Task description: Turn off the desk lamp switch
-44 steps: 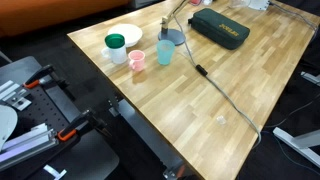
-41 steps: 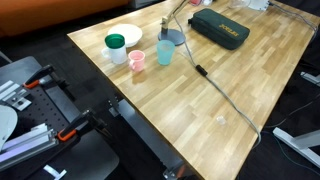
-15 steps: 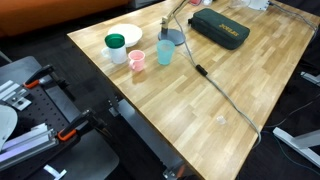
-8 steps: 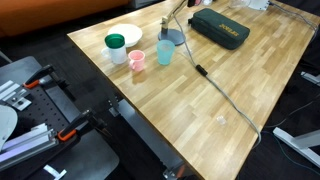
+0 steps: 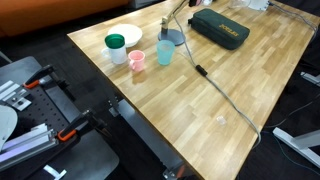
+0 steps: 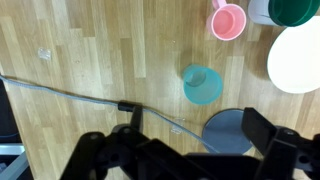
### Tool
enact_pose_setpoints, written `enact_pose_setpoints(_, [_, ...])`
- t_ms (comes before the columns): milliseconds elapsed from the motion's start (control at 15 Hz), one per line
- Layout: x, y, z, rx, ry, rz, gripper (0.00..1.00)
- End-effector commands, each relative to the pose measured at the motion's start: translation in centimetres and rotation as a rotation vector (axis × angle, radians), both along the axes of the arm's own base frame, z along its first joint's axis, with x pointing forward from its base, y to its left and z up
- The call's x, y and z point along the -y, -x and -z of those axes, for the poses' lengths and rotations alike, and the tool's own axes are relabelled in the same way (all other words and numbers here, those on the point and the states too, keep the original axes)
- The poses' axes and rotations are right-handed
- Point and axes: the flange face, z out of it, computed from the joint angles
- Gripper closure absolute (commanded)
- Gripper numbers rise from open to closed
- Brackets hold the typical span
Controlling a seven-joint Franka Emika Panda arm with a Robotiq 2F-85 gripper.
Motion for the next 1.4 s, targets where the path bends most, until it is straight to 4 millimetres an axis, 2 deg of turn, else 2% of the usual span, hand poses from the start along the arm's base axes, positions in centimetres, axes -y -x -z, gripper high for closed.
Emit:
enact_pose_setpoints(0, [0.0, 0.0, -0.1, -0.001, 0.0, 0.0, 0.0])
enact_pose_setpoints(267, [0.2, -0.7, 0.1, -0.005, 0.003, -0.016, 0.0])
enact_pose_setpoints(533, [1.4, -2.1, 1.9, -0.025, 0.016, -0.015, 0.0])
enact_pose_setpoints(1067, [5.8, -7.1, 6.6, -0.071, 0.065, -0.037, 0.0])
enact_pose_setpoints(1267, [6.5, -9.1, 8.0, -0.089, 0.062, -0.052, 0.0])
enact_pose_setpoints(1333, [6.1, -7.9, 7.9, -0.073, 0.068, -0.023, 0.0])
